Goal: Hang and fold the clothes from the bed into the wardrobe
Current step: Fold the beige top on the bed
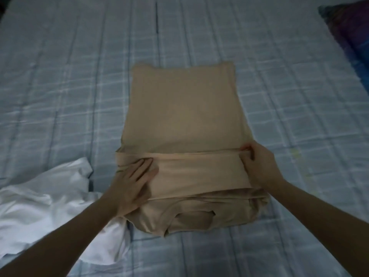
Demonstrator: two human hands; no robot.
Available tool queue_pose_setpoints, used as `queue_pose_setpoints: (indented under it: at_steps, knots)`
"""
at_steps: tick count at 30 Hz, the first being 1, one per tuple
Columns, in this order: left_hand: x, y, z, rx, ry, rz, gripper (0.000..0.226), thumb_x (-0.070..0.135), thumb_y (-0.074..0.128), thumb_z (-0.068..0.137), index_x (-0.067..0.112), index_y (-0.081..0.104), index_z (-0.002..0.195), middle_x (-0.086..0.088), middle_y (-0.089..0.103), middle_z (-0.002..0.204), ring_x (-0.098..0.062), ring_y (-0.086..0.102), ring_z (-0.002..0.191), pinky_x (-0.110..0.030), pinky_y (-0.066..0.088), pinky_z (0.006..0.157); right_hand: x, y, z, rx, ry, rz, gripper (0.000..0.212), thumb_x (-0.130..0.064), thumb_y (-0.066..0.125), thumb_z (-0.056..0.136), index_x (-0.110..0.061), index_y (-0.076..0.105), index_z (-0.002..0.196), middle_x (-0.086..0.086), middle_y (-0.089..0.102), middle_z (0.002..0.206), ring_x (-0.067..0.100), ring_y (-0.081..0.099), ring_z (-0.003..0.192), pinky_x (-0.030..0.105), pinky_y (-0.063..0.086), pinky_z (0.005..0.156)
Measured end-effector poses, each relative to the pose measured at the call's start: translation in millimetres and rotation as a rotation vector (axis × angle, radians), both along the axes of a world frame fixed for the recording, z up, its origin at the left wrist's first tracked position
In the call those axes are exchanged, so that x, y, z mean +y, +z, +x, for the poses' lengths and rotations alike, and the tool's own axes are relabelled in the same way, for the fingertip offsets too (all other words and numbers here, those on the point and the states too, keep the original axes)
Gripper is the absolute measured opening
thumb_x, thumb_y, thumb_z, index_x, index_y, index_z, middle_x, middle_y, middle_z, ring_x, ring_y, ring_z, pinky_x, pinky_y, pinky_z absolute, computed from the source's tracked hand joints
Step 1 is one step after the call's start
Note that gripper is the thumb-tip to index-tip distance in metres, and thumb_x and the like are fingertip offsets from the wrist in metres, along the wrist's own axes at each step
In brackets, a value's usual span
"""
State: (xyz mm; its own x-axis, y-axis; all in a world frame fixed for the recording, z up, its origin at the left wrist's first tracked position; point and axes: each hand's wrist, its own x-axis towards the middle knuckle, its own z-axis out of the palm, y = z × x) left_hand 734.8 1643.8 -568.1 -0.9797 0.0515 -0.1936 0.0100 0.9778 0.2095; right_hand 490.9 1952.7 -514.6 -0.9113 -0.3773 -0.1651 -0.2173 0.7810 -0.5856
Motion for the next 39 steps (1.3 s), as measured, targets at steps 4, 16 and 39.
queue_pose_setpoints:
  at_steps: [4,16,39]
  knots:
    - [12.8,3.8,6.7,0.006,0.048,-0.025,0.097,0.055,0.056,0.071,0.025,0.018,0.154,-0.009,0.015,0.162,-0.03,0.018,0.148,-0.049,0.023,0.114,-10.4,-15.3,-1.3,0.164,0.096,0.219,0.024,-0.025,0.047,0.095,-0.011,0.054,0.113,0.014,0.05,0.112,0.035,0.055,0.088,0.041,0.049,0.07]
    - [28.5,-5.0,18.4,-0.09,0.024,-0.125,0.064,0.04,0.033,0.096,0.026,0.015,0.156,-0.008,0.018,0.162,-0.028,0.012,0.149,-0.051,0.014,0.115,2.8,-37.1,60.7,0.166,0.647,0.417,0.049,-0.037,0.033,0.091,-0.025,0.048,0.136,0.004,0.048,0.141,0.026,0.05,0.117,0.038,0.046,0.091]
    - [44.9,31.6,21.4,-0.034,0.151,0.437,0.027,0.037,0.038,0.091,0.033,0.063,0.096,0.003,0.07,0.103,-0.016,0.063,0.097,-0.021,0.044,0.088,7.1,-15.5,63.6,0.108,0.768,0.052,0.038,-0.031,0.043,0.086,-0.011,0.072,0.101,0.007,0.07,0.11,0.016,0.059,0.097,0.004,0.024,0.101]
